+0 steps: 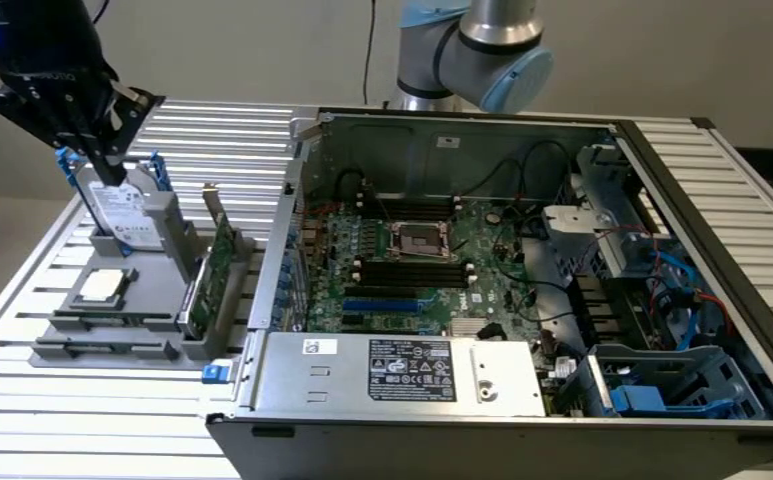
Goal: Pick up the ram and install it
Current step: 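Reach for the ram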
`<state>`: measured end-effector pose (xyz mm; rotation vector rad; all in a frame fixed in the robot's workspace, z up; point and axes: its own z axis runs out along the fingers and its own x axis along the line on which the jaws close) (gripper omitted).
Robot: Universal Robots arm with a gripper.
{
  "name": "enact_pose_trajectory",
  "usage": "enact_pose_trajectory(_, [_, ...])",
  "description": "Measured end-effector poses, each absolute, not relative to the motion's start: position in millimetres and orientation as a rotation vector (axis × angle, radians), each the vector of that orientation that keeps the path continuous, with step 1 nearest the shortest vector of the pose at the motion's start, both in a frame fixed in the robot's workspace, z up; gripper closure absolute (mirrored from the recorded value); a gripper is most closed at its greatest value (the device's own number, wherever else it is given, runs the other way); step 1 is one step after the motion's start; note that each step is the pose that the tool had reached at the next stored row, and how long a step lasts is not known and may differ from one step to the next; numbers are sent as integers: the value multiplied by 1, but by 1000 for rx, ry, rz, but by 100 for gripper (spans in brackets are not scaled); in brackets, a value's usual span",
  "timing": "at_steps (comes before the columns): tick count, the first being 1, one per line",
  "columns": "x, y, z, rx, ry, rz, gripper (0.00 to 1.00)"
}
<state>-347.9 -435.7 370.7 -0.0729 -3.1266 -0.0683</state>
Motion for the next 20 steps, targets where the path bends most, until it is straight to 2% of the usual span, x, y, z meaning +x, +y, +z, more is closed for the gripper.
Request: enact_pose_trajectory(20, [-359,-443,365,6,-3123,-64,89])
